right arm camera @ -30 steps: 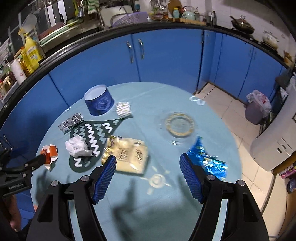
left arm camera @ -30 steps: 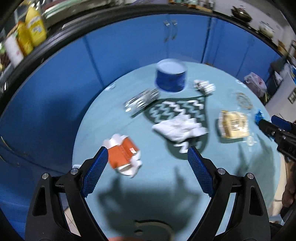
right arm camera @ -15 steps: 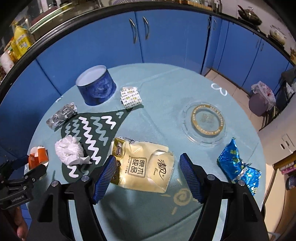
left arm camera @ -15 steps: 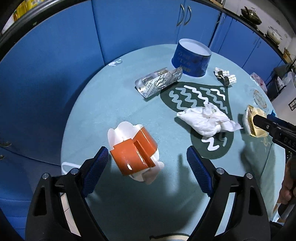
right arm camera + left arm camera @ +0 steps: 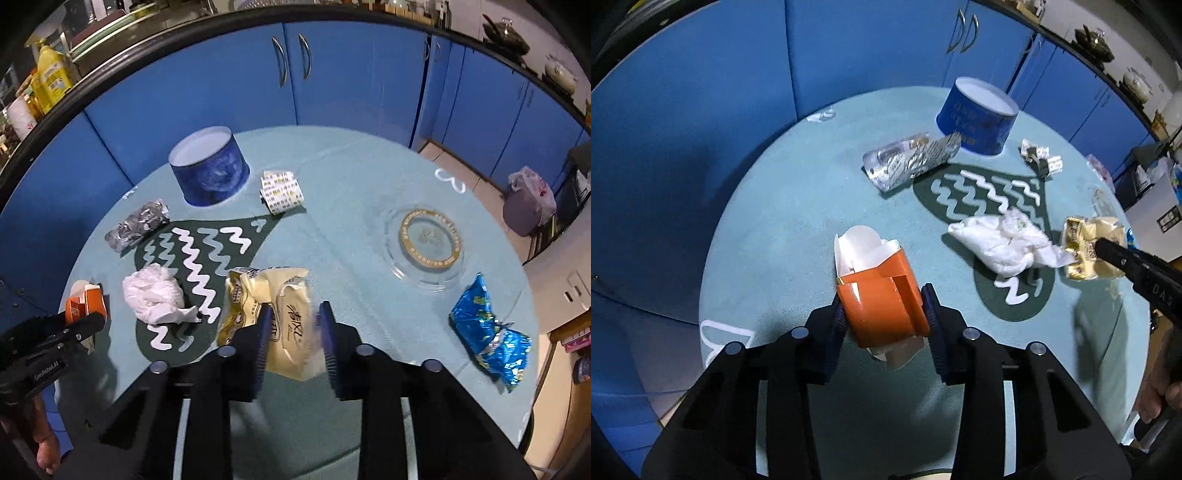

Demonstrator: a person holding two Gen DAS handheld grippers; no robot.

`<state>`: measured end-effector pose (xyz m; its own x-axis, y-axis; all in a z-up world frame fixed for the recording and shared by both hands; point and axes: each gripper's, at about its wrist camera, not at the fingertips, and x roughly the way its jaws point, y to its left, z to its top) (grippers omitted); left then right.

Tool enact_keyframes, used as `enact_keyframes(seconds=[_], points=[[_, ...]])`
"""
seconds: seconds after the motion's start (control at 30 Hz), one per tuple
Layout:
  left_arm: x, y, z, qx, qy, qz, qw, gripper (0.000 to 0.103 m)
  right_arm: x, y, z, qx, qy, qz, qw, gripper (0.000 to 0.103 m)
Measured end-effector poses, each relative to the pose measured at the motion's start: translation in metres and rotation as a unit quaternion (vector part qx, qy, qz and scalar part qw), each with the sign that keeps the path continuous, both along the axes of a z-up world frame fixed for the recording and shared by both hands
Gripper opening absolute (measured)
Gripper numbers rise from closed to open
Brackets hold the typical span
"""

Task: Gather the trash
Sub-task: 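Close the left gripper on the orange paper cup while the right closes on the snack bag, then carry the paper cup and snack bag in both grippers over the black bin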

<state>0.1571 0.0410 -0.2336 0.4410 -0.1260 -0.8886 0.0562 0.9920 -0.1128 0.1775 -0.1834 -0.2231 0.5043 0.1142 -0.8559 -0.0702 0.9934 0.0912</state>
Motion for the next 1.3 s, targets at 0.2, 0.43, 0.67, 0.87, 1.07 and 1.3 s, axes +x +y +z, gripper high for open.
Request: enact_keyframes(seconds=[0.2, 0.43, 0.67, 0.87, 1.07, 1.3], points=[[-0.009, -0.008, 0.022, 0.003, -0.031, -0.004, 0.9995, 0.039, -0.014, -0.005, 0.016, -0.004, -0.011, -0.006, 1.000, 0.018], [-0.016, -0.030, 0.041, 0.002, -0.048, -0.024, 0.9986, 0.039, -0.040, -0.018, 0.043, -0.009, -0.043, -0.006, 0.999, 0.014], [-0.029, -0.057, 0.058, 0.005, -0.066, -0.051, 0.9965, 0.039, -0.067, -0.035, 0.062, -0.013, -0.068, -0.012, 0.998, 0.014], [-0.042, -0.086, 0.074, 0.007, -0.086, -0.080, 0.9931, 0.039, -0.088, -0.057, 0.075, -0.011, -0.082, -0.031, 0.996, 0.014], [-0.049, -0.109, 0.082, 0.014, -0.095, -0.101, 0.9903, 0.039, -0.106, -0.077, 0.083, -0.011, -0.093, -0.047, 0.994, 0.014], [-0.059, -0.135, 0.089, 0.024, -0.103, -0.121, 0.9869, 0.039, -0.121, -0.099, 0.089, -0.005, -0.104, -0.066, 0.992, 0.014]])
